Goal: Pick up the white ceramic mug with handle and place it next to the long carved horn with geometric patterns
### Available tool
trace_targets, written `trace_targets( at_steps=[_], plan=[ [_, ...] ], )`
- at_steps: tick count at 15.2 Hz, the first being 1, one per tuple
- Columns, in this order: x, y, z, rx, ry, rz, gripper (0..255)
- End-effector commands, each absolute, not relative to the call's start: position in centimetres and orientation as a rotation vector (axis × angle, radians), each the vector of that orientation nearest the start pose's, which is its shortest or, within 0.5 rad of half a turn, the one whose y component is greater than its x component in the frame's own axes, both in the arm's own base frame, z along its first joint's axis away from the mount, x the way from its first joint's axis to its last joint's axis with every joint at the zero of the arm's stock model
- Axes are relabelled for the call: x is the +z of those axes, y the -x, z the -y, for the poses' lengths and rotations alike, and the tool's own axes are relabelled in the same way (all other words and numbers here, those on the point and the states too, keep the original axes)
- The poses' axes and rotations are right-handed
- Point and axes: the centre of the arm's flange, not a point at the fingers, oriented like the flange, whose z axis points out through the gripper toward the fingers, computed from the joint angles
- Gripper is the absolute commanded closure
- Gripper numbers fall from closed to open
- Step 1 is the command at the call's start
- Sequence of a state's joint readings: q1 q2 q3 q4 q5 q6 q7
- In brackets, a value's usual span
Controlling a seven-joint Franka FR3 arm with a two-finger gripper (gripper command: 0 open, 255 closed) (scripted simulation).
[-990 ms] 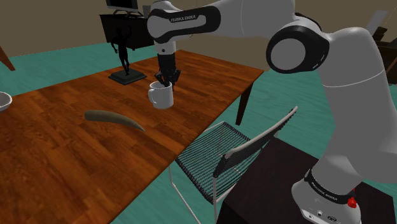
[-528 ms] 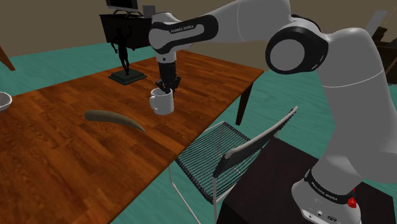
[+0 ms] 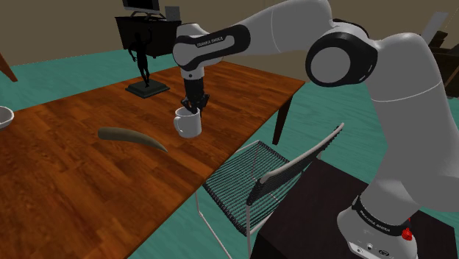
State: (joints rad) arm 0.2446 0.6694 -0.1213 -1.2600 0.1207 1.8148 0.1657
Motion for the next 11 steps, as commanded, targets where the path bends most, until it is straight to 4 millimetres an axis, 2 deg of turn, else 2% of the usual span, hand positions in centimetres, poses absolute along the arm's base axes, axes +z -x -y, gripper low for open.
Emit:
trace_targets(
  at_steps=[1,3,4,9,11],
  plan=[
    [35.8,-71.5,-12.0,0.177,3.112,-0.087,255],
    [35.8,-71.5,-12.0,0.177,3.112,-0.087,255],
    [35.8,-71.5,-12.0,0.177,3.112,-0.087,0],
    [35.8,-71.5,-12.0,0.177,3.112,-0.087,0],
    [38.4,-71.8,-11.9,0.177,3.112,-0.087,0]
  ],
)
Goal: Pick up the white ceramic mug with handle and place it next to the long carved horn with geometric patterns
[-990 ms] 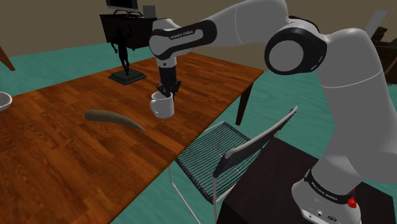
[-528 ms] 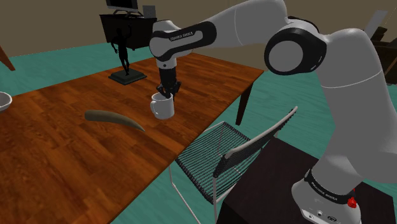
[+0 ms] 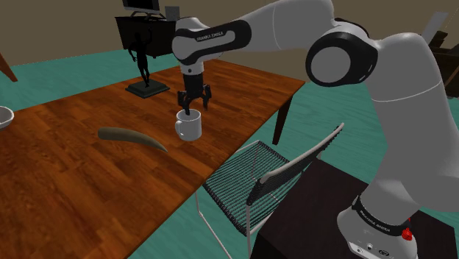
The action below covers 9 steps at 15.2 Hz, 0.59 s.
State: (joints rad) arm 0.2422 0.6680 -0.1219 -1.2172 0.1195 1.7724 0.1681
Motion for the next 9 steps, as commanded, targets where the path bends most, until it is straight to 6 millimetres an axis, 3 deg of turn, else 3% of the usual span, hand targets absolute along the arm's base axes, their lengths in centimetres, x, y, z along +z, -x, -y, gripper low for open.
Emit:
trace_targets(
  at_steps=[1,2,9],
  plan=[
    [39.7,-71.9,-11.9,0.177,3.112,-0.087,0],
    [40.8,-72.0,-11.8,0.177,3.112,-0.087,0],
    [40.8,-72.0,-11.8,0.177,3.112,-0.087,0]
  ],
)
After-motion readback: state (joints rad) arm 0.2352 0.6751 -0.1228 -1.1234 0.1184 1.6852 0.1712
